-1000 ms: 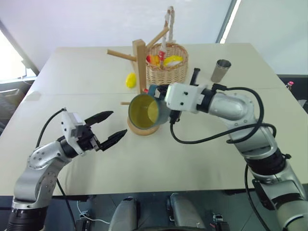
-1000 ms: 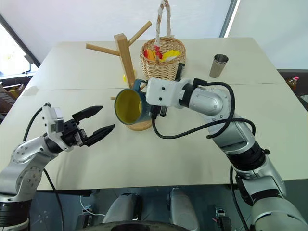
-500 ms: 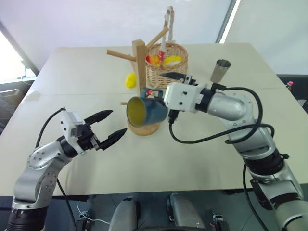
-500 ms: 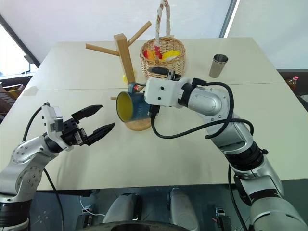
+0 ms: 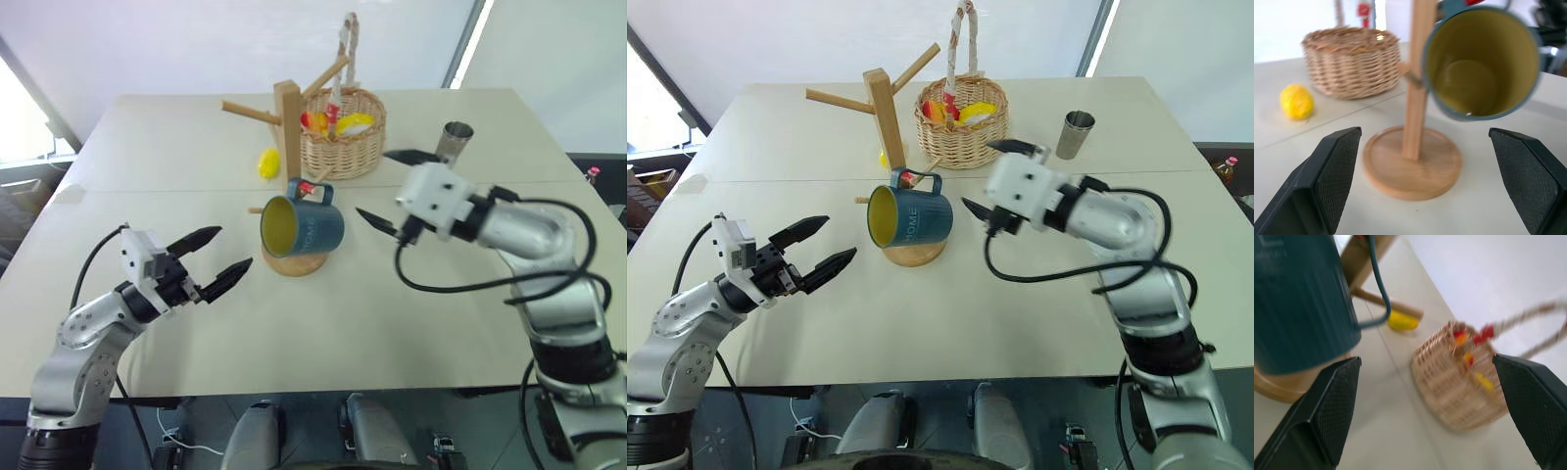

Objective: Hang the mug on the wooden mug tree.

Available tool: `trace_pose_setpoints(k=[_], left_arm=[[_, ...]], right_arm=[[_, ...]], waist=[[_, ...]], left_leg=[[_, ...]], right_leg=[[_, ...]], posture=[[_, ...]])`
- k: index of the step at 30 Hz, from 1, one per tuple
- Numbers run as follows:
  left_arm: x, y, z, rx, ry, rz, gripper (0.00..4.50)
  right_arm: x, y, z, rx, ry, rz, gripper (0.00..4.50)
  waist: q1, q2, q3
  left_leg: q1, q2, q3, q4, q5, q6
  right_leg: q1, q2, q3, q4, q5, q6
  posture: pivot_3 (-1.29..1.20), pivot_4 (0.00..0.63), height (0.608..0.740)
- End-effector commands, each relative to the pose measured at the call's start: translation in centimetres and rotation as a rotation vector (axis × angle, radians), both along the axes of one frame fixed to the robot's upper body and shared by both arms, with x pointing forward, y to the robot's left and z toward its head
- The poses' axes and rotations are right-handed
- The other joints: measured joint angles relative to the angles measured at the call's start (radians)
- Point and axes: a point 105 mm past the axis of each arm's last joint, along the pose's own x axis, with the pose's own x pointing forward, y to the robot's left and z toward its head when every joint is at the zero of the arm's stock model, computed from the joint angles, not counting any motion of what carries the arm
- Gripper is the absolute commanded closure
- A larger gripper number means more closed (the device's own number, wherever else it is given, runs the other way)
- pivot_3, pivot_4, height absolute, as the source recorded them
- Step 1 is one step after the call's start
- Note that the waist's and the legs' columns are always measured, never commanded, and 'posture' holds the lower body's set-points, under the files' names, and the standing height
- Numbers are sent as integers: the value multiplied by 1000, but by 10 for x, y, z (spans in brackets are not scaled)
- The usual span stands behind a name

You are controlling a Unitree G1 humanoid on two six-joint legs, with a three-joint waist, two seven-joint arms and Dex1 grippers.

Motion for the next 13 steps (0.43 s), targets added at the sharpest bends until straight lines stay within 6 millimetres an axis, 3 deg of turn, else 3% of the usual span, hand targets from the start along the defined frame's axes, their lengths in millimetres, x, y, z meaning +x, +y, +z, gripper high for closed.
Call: trace_pose_setpoints(k=[1, 6, 13], left_arm=[[15, 38, -9, -12, 10, 254, 0], [25, 78, -28, -21, 52, 542, 0], [21, 76, -36, -16, 71, 583, 0]], right_arm=[[5, -34, -18, 262, 51, -150, 34], [11, -55, -51, 395, 78, -290, 34], [17, -51, -64, 440, 89, -278, 34]], waist=[[-3, 0, 0], [-4, 1, 0], [-2, 1, 0]], left_leg=[[0, 0, 0, 0, 0, 0], [2, 0, 0, 1, 0, 0], [1, 0, 1, 1, 0, 0]], right_leg=[[0, 0, 0, 1, 0, 0], [-1, 2, 1, 4, 0, 0], [-1, 1, 1, 4, 0, 0]], posture=[[0, 150, 740], [0, 150, 740], [0, 150, 740]])
